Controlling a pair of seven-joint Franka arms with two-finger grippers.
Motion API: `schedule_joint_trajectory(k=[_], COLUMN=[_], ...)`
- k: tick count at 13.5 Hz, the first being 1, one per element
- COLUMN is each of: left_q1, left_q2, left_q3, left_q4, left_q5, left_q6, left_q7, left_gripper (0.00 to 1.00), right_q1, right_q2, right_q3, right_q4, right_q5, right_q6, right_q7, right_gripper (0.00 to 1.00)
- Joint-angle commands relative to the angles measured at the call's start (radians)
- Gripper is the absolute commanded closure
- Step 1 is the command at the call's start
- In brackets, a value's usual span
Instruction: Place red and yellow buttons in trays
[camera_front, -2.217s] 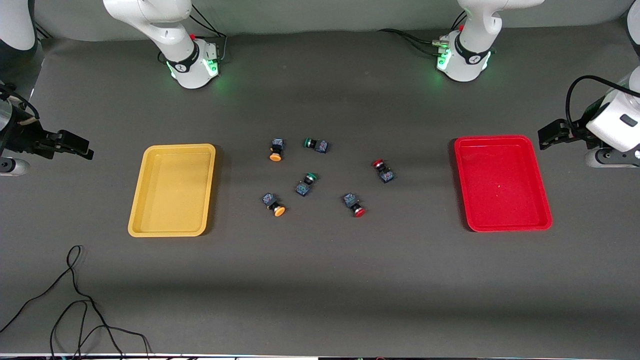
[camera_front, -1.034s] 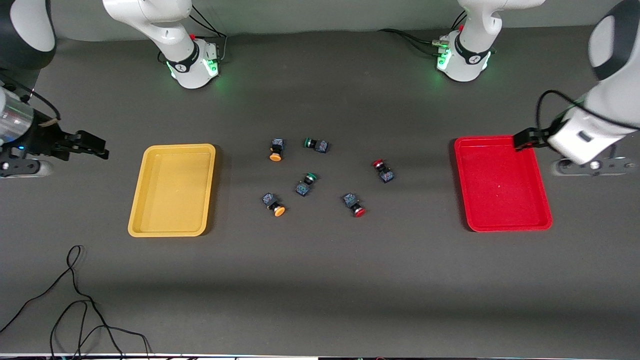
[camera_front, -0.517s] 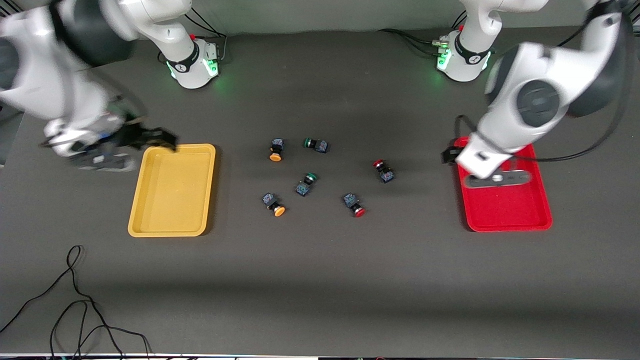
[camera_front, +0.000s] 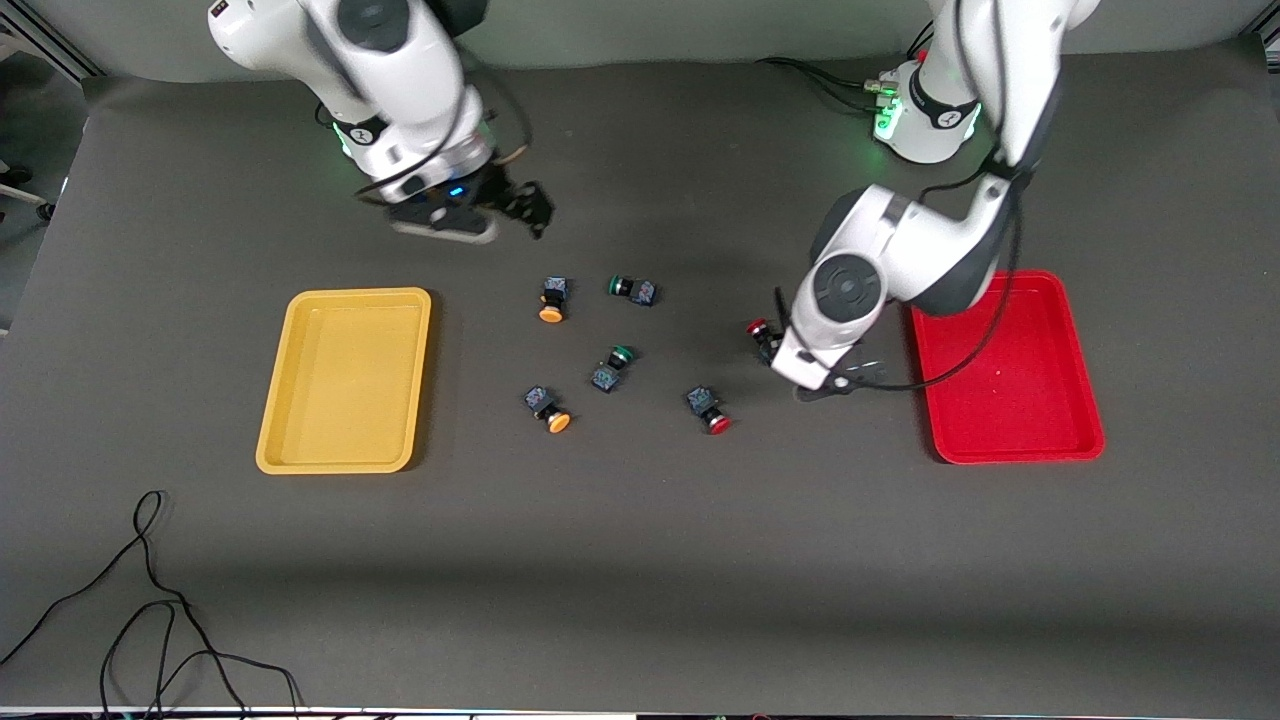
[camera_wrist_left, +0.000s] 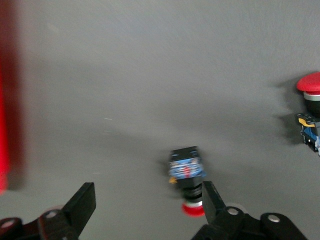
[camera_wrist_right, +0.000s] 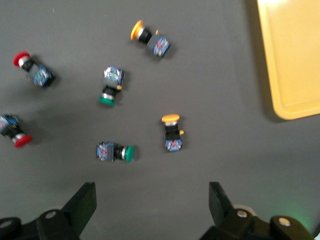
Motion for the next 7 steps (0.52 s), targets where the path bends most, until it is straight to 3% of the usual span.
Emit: schedule_joint_trajectory(k=[1,4,6,7], left_q1=[-0.006,-0.009,-0.006,-0.006], left_q2=[0.074,0.105,0.119,0.117], left_q3=[-0.008,-0.011,-0.016,-0.016], left_q4=[0.013,0.007,0.006,0.006], left_q5=[-0.061,-0.079,-0.091,-0.108], left_q6=[0.076,0.113,0.12,0.115], left_q7=[-0.034,-0.057,-0.068,-0.068], left_gripper=[0.13,0.24,0.5,0.72], right_q1=[0.048,0.05,0.048,0.047], right_q2=[-0.039,-0.046,-0.041,-0.024], right_q3=[-0.013,-0.013,-0.015,-0.015], right_q4=[-0.08,-0.124,-0.205,-0.233], right_q5=[-0.06,-0.063,-0.063,-0.063], right_q6=[0.037,0.081,0.194,0.243], right_q7=[0.045,0.045,0.045,0.045], right_gripper=[0.0,0.0,0.0,0.0])
